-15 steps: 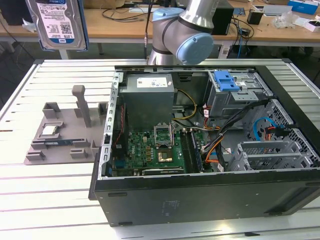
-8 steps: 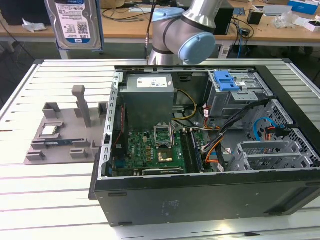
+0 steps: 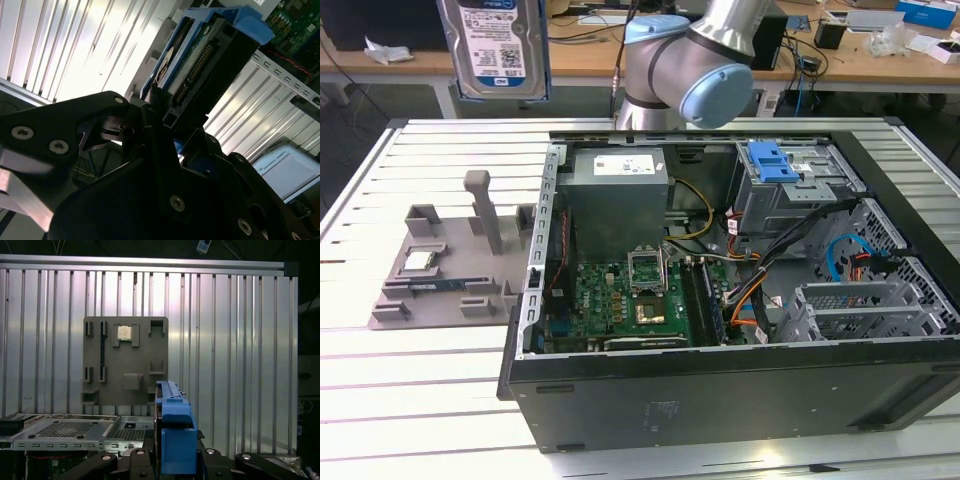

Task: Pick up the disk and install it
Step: 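Pick up the disk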

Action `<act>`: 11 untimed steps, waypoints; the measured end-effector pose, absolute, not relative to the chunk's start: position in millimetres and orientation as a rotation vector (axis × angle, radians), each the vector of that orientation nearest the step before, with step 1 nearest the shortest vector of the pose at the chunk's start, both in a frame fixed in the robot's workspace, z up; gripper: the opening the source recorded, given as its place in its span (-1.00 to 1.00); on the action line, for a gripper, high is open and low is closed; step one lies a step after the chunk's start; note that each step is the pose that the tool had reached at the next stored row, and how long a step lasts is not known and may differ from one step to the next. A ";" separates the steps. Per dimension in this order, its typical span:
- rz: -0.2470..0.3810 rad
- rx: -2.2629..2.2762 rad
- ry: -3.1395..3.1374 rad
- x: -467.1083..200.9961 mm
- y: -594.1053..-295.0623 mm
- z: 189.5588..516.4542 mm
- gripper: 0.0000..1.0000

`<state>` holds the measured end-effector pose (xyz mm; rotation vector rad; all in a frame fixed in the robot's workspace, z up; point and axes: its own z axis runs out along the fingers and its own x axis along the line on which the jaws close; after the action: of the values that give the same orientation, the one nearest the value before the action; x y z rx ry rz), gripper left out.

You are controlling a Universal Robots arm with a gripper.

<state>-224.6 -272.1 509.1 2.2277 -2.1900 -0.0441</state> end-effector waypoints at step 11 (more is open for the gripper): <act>-0.046 2.227 -2.189 -184.1 -272.1 509.1 -0.26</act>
<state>-184.1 -272.1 509.1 2.2266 -2.1890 -0.0462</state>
